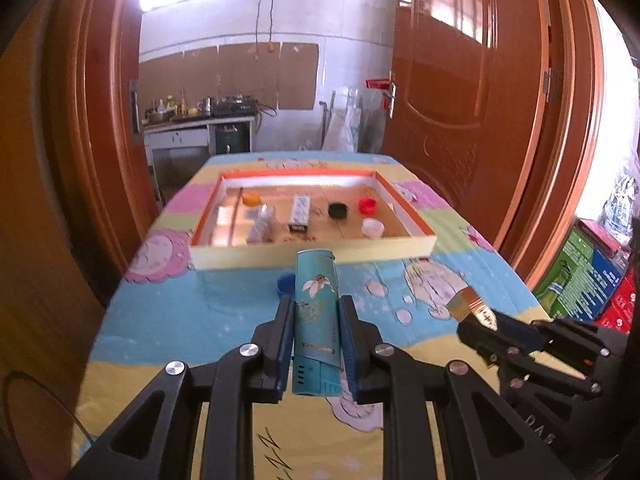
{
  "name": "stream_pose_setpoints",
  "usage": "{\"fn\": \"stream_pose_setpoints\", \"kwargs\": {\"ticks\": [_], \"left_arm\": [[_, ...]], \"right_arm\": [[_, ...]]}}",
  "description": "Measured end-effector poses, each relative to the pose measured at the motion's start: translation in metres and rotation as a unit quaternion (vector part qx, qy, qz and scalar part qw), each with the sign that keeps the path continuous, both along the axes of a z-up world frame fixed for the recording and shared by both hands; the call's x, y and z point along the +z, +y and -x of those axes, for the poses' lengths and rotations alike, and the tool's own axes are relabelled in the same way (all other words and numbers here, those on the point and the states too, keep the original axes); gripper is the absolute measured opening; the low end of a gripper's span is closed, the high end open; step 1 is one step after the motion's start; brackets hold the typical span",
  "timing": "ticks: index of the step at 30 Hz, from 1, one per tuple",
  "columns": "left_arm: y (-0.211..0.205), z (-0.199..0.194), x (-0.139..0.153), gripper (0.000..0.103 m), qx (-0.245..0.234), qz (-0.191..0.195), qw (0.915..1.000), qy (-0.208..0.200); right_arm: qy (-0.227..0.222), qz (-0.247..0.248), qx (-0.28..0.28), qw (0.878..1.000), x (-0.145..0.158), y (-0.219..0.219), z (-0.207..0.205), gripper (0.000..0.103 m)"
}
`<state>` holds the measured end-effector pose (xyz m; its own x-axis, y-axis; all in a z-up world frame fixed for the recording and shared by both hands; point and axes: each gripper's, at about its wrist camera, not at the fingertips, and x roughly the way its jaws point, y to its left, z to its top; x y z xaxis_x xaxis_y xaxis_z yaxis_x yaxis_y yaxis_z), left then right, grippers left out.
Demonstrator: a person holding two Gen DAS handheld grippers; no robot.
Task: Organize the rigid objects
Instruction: 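Carry the gold box and teal tube into the tray and release both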
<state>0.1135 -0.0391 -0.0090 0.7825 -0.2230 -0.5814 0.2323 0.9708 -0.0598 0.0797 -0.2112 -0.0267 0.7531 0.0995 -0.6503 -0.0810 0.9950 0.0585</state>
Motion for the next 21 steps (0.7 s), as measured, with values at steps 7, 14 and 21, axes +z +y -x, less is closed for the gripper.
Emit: {"fn": "stream_pose_setpoints", "kwargs": {"ticks": [7,14,21], "left_arm": [[0.01,-0.013,0.016,0.022,0.013,-0.005,0.9996,-0.023],[0.015,-0.028,0.026,0.022,0.024,-0.013,0.9988,-0.041],[0.019,-0.052,0.034,0.022,0.03,-0.016,0.9985,-0.043]], "right_arm": [[-0.02,0.008,0.001,1.0,0.023,0.003,-0.016,0.018],[-0.031,0.017,0.004,0.999,0.037,0.006,-0.034,0.018],[-0.035,0.025,0.012,0.999,0.048,0.008,-0.055,0.018]]}}
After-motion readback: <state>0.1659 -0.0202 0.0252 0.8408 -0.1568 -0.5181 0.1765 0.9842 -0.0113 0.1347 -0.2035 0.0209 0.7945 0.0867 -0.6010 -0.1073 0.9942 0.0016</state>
